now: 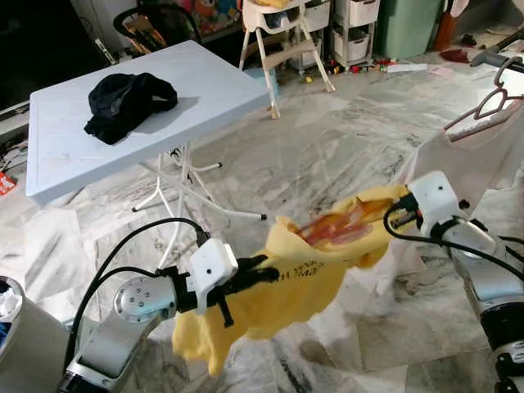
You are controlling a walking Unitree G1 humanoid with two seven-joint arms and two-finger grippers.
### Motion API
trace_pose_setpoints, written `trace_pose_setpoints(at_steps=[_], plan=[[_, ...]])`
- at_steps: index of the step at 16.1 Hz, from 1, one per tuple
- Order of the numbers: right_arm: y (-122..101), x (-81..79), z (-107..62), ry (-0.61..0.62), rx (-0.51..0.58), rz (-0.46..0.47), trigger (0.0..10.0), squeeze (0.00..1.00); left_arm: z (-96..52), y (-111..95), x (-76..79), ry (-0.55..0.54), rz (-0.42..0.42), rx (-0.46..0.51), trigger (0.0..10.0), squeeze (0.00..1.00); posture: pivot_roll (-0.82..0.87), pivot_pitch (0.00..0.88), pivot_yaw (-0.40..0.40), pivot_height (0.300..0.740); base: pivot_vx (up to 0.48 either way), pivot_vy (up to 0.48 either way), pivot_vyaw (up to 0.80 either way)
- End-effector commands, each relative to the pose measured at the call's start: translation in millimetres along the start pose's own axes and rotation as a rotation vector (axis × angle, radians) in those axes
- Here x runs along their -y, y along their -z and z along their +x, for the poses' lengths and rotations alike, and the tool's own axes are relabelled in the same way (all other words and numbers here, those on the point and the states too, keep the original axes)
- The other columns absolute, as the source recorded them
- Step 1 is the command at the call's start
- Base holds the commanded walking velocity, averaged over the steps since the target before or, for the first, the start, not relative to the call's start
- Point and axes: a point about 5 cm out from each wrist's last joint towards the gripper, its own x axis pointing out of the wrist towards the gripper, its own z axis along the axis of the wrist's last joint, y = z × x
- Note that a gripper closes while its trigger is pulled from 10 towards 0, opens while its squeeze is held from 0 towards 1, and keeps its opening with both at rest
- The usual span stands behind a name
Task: Hang hanger
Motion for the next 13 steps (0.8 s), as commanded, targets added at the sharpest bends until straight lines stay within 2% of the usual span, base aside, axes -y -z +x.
trace_pose_setpoints(at_steps=[1, 5, 10, 13], plan=[[-4.6, 26.8, -3.7, 0.139, -0.016, 0.013, 0.0, 0.0, -19.7, 8.2, 0.4, 0.034, -0.015, -0.074, 0.0, 0.0, -0.09, 0.066, 0.172, 0.74, 0.0, 0.0, 0.0], [-17.4, 32.1, 5.8, 0.165, -0.009, -0.002, 0.0, 0.0, -25.2, 9.4, 2.5, 0.059, -0.025, -0.083, 0.0, 0.0, -0.09, 0.065, 0.167, 0.74, 0.0, 0.0, 0.0], [-7.9, 33.0, 11.8, 0.189, -0.066, 0.012, 0.0, 0.0, -26.9, 2.1, 3.1, 0.077, -0.035, -0.064, 0.0, 0.0, -0.08, 0.06, 0.16, 0.74, 0.0, 0.0, 0.0], [-16.1, 37.3, 17.2, 0.205, -0.057, 0.008, 0.0, 0.0, -28.5, 4.0, 7.4, 0.113, -0.037, -0.076, 0.0, 0.0, -0.07, 0.058, 0.163, 0.74, 0.0, 0.0, 0.0]])
